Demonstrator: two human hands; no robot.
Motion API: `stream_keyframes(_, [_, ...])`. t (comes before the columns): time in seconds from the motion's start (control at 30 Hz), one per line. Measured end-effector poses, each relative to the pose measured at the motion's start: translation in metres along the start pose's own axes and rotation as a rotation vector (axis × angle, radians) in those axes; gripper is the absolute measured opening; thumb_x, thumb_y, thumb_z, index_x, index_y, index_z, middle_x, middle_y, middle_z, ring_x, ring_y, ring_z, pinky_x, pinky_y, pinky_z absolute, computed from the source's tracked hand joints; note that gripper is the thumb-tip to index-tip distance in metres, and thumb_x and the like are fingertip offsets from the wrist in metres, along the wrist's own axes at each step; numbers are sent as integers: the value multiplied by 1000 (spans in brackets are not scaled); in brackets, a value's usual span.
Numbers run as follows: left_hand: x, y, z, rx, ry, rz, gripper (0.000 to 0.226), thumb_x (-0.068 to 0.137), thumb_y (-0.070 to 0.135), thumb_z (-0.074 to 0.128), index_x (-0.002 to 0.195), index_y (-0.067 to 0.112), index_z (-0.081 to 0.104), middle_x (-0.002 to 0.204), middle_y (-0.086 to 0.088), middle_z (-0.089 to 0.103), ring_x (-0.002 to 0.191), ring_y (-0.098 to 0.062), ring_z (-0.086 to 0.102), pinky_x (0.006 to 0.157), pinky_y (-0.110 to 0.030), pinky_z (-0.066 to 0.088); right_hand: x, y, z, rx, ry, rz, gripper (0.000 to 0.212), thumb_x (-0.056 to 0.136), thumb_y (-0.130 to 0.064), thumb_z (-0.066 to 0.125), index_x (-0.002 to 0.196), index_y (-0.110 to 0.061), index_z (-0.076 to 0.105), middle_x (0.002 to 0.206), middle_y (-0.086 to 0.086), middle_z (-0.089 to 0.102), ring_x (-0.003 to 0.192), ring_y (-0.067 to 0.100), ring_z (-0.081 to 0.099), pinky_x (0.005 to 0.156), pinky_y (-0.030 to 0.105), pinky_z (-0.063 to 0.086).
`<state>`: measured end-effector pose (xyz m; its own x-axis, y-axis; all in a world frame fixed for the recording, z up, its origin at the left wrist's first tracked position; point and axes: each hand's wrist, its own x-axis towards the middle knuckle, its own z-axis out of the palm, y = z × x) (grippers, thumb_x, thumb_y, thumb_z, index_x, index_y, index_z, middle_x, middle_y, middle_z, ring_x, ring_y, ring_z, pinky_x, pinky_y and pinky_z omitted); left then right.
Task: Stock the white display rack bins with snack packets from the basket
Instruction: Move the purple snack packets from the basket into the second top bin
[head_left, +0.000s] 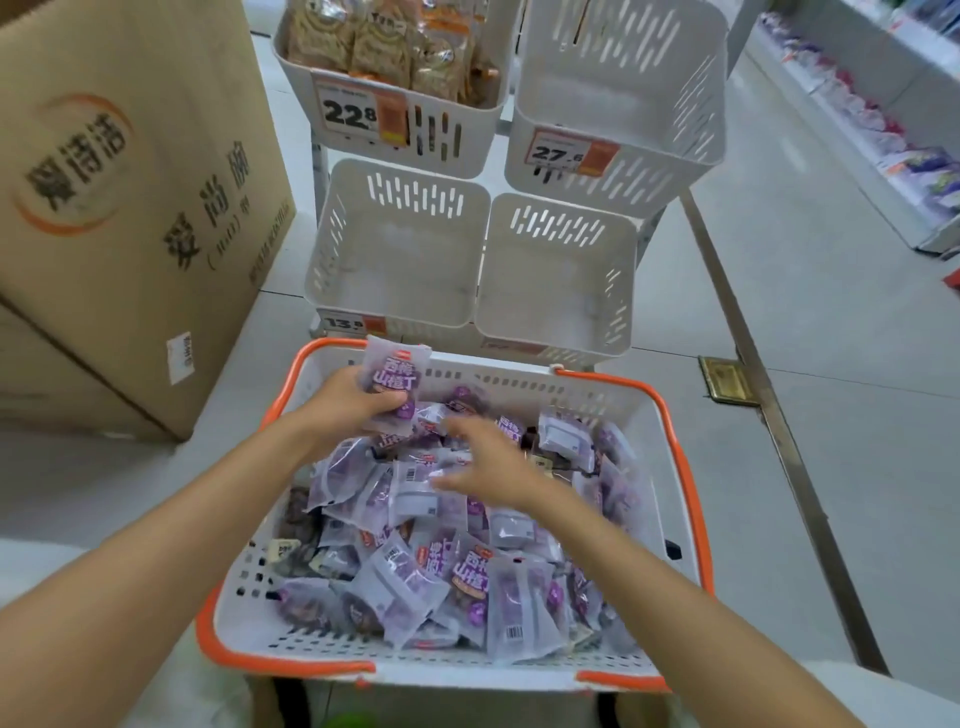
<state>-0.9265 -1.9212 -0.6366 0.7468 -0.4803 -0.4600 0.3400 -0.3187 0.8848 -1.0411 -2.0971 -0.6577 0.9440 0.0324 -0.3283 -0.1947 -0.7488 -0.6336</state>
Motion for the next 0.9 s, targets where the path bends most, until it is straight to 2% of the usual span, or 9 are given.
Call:
stream_keyframes(0.1, [-2, -5, -8, -129, 3, -60, 14, 98, 13, 57, 108, 6, 65, 96, -13, 75, 78, -18, 74, 65, -25, 60, -6, 6, 35, -199, -168, -63, 69, 80, -31, 77, 138, -20, 40, 126, 5, 57, 115, 24, 52, 102, 42, 43])
stream_keyframes(0.2, [-4, -6, -8, -156, -22, 9, 21, 100, 22, 55, 109, 6, 65, 98, -10, 75, 80, -13, 74, 67, -20, 58, -7, -1, 5, 83, -73, 51, 41, 85, -40, 65, 113, -16, 45, 96, 1, 59, 84, 17, 59, 71, 33, 54])
stream_keyframes(0.33, [-8, 5, 7, -56, -126, 111, 33, 95, 36, 58, 119, 14, 62, 107, -5, 74, 102, -17, 71, 84, -23, 56, 8, -17, -63, 395, -24, 111, 32, 80, -43, 58, 92, -15, 68, 96, 2, 67, 88, 16, 61, 78, 39, 54])
stream_keyframes(0.47, [-6, 20, 19, -37, -163, 157, 31, 94, 39, 62, 119, 20, 63, 104, -7, 76, 97, -18, 72, 86, -35, 57, 20, -35, -98, 457, -49, 84, 30, 92, -40, 63, 103, -13, 69, 117, 5, 66, 109, 17, 63, 85, 41, 58])
stream_keyframes(0.57, [-1, 41, 24, -206, -104, 161, 30, 97, 28, 59, 120, 8, 64, 105, -12, 75, 98, -25, 73, 76, -31, 59, 27, -39, -119, 524, 110, 18, 27, 91, -25, 69, 111, -7, 66, 104, 9, 71, 87, 13, 69, 75, 29, 59])
stream_keyframes(0.63, [3, 57, 20, -246, -184, 137, 34, 92, 24, 65, 124, 11, 62, 111, -16, 73, 102, -32, 71, 83, -39, 59, 30, -40, -133, 452, 137, -23, 21, 90, -16, 70, 109, -6, 69, 93, 7, 73, 78, 11, 67, 74, 32, 56])
stream_keyframes(0.73, [11, 84, 17, -79, -310, 159, 40, 85, 16, 75, 123, 19, 62, 111, -11, 73, 103, -27, 71, 89, -41, 57, 35, -51, -151, 292, 160, -92, 18, 88, -11, 72, 105, -6, 73, 86, -3, 70, 73, -2, 61, 70, 17, 49])
stream_keyframes(0.8, [18, 107, 20, 41, -295, 235, 36, 86, 10, 74, 117, 26, 63, 106, -5, 75, 99, -18, 72, 83, -34, 57, 41, -63, -164, 204, 253, -125, 26, 86, -15, 74, 111, -8, 72, 98, -3, 62, 86, 0, 58, 77, 10, 44])
stream_keyframes(0.9, [36, 147, 19, 76, -313, 317, 39, 88, 1, 69, 119, 21, 58, 107, -9, 72, 97, -19, 71, 77, -24, 57, 49, -73, -192, 121, 393, -150, 45, 86, -22, 75, 128, -16, 59, 123, 0, 46, 108, 10, 49, 97, 23, 44])
